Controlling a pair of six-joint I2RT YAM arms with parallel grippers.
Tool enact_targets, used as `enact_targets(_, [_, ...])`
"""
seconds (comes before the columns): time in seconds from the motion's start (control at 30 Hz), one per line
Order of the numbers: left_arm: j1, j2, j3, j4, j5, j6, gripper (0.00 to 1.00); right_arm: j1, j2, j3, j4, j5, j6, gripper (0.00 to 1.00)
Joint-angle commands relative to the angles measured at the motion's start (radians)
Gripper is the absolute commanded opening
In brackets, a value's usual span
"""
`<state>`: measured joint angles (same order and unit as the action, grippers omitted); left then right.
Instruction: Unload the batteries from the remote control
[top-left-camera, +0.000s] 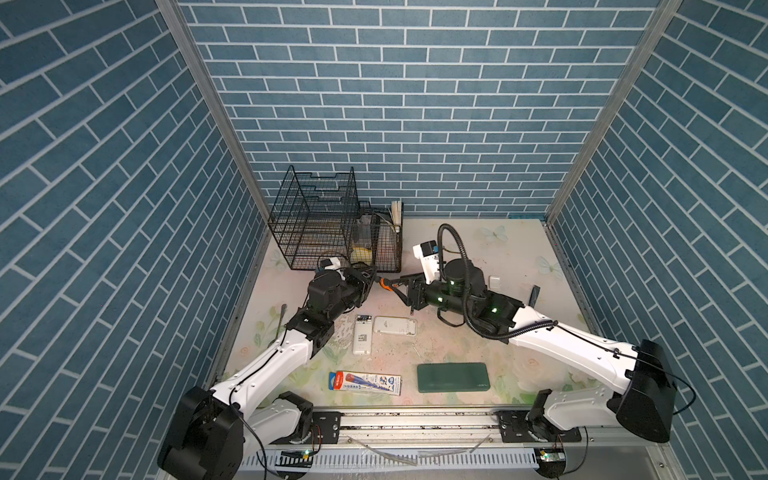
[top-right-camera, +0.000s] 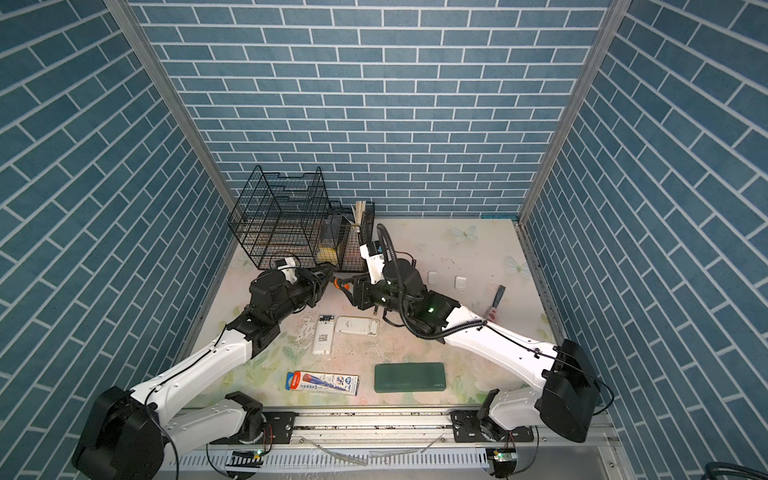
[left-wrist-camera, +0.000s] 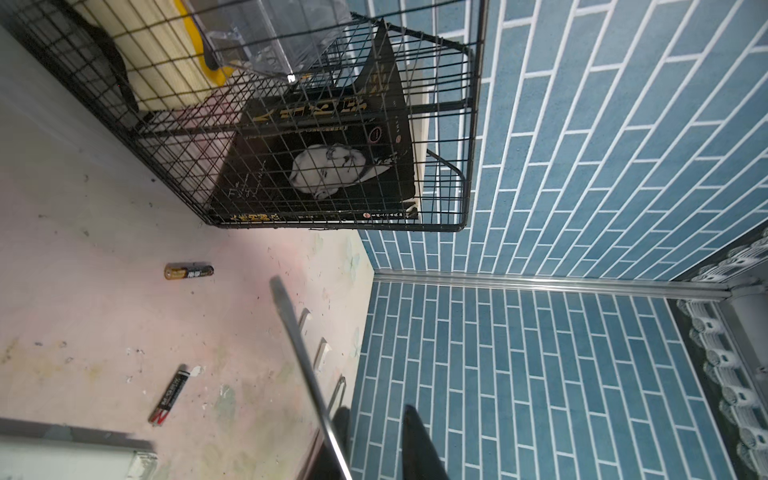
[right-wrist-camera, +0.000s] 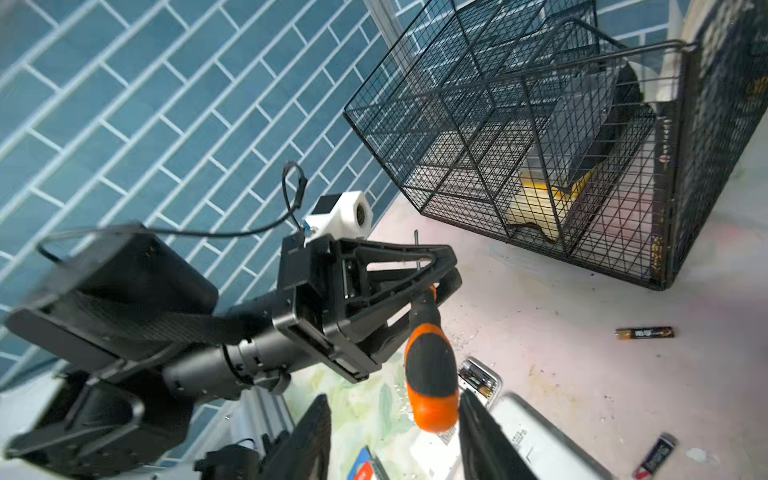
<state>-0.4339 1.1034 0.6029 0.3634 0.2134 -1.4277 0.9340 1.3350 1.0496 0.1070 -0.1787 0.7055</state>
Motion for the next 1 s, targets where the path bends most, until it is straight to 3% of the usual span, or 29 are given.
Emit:
enact_targets(0.0, [0.007, -0.044, -0.003, 0.011, -0.034, 0.11, 0.0, -0.053, 0.001, -0.037, 0.044, -0.134, 0.243, 0.5])
enact_targets(0.47, [0.008, -0.039, 0.016, 0.018, -0.059, 0.164, 0.0, -0.072, 0.172, 0.007, 0.237, -0.236, 0.42, 0.49])
enact_targets(0.97, [0.007, 0.006, 0.037, 0.061, -0.09, 0.174, 0.0, -0.07, 0.306, 0.049, 0.387, -0.231, 0.526, 0.44])
